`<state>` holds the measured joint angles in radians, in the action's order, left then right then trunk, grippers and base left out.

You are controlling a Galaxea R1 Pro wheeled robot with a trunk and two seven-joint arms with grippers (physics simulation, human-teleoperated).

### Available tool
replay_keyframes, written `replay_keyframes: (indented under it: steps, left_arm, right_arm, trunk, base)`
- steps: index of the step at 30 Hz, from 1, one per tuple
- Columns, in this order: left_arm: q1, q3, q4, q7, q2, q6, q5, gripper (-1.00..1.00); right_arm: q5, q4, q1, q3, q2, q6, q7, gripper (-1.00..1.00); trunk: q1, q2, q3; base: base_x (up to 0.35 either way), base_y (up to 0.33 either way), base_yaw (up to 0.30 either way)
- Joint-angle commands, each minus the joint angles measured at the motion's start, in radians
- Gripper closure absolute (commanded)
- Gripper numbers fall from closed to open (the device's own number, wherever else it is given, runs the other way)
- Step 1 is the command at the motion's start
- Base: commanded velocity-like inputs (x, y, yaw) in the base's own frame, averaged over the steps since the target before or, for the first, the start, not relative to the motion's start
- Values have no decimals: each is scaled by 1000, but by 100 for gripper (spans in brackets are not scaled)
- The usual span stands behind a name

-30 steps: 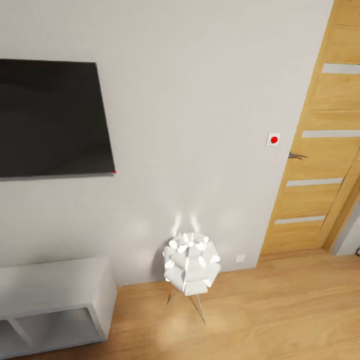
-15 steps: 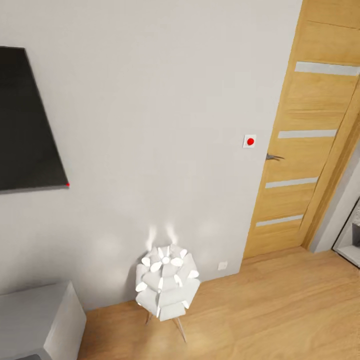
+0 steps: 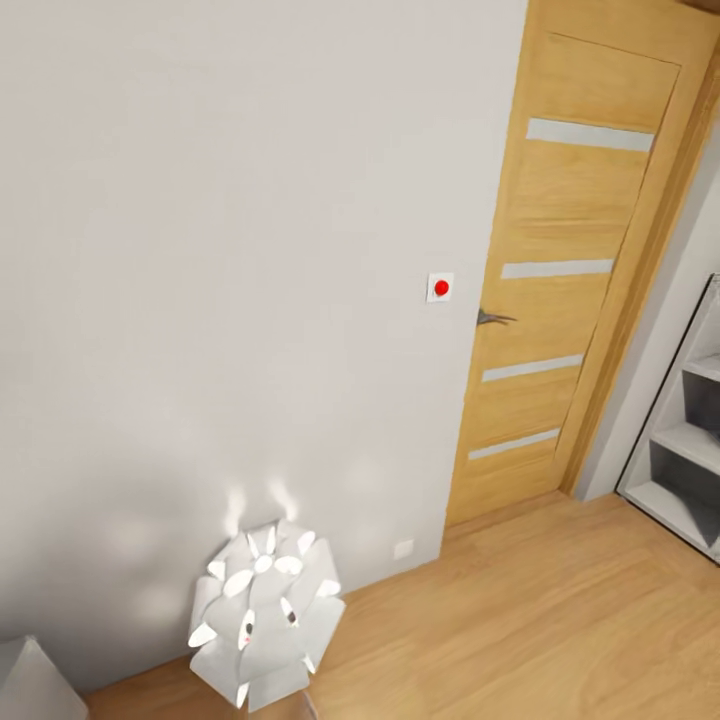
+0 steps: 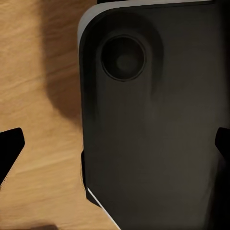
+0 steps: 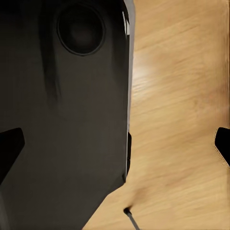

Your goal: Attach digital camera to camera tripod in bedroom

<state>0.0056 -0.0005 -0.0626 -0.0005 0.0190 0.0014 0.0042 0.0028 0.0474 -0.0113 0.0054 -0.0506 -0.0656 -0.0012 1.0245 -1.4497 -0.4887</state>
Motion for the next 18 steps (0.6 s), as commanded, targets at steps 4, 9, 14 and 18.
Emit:
replay_keyframes:
  steps: [4,9,14,18]
  left_arm:
    - [1,0,-2,0,0,0,0,-100]
    - [1,-1,-2,0,0,0,0,-100]
    - [1,0,-2,0,0,0,0,-100]
    - [1,0,-2,0,1,0,0,-100]
  right_arm:
    - [0,3,-1,0,0,-7,0,-100]
    - [0,3,-2,1,0,-7,0,-100]
    - [0,3,-1,0,0,-7,0,-100]
    - [0,3,-2,0,0,-7,0,-100]
  trunk:
    - [1,0,-1]
    - [1,0,-1]
    - [1,0,-1]
    - [1,0,-1]
  base:
    - [288,-228,-205]
    - [288,-228,-205]
    - [287,-229,-205]
    - [287,-229,-205]
